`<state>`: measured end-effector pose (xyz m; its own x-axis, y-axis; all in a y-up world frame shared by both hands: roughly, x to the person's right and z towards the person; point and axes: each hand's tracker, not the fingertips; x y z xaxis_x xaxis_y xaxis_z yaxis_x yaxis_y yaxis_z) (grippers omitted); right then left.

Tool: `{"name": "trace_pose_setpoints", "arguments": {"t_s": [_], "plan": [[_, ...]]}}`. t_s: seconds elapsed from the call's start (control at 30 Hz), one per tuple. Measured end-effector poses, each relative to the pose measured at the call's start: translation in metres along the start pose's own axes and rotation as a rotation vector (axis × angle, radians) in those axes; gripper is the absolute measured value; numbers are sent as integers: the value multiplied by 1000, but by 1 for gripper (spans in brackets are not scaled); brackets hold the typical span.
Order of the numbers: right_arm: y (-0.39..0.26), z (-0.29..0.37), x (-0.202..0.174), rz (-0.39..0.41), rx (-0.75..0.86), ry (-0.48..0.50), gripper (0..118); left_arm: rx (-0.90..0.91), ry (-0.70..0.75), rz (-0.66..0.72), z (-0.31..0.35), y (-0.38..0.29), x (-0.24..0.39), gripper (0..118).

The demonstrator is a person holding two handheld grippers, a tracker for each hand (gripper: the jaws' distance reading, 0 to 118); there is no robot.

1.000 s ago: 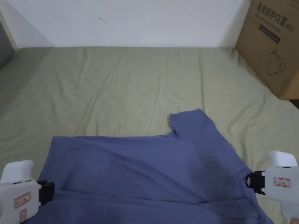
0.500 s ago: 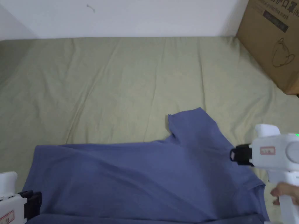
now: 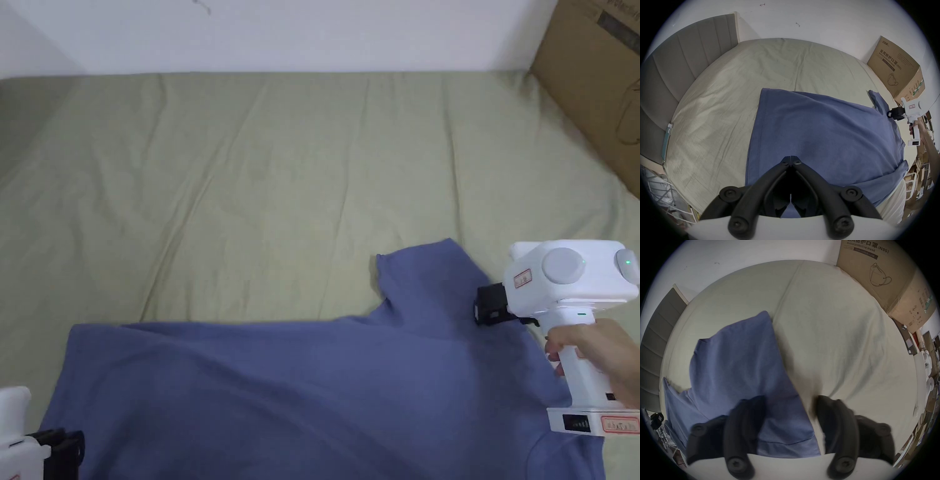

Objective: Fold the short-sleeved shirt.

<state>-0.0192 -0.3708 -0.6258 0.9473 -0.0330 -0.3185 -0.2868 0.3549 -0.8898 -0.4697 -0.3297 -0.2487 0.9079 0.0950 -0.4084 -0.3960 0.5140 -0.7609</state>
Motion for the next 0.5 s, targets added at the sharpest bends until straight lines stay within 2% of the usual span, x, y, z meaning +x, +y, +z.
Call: {"name": "trace_pose_setpoints", "arguments": {"t_s": [0.03, 0.07, 0.1, 0.17, 0.37, 0.4, 0.43, 0.47, 0.5], "plan": [[1, 4, -2, 11, 13, -23, 53, -1, 2, -2, 0, 1, 0, 0], [1, 5, 0, 22, 20, -25, 27, -1, 3, -2, -1, 2, 0, 0], [1, 5, 0, 9, 23, 18, 6, 3, 4, 1, -1, 3, -1, 0], [1, 6, -2, -10, 16, 14, 1, 4, 5, 13, -1, 8, -3, 0], [0, 15, 0, -24, 35, 23, 1, 49, 21, 24, -8, 44, -12, 1], [0, 15, 0, -21, 35, 23, 1, 43, 24, 22, -14, 55, -15, 15], [0, 15, -1, -18, 33, 23, 1, 32, 28, 26, -21, 67, -18, 42], [1, 16, -3, -19, 34, 23, 1, 19, 24, 31, -33, 79, -21, 88], [1, 16, -3, -19, 33, 21, 1, -2, 21, 42, -45, 89, -23, 110]]}}
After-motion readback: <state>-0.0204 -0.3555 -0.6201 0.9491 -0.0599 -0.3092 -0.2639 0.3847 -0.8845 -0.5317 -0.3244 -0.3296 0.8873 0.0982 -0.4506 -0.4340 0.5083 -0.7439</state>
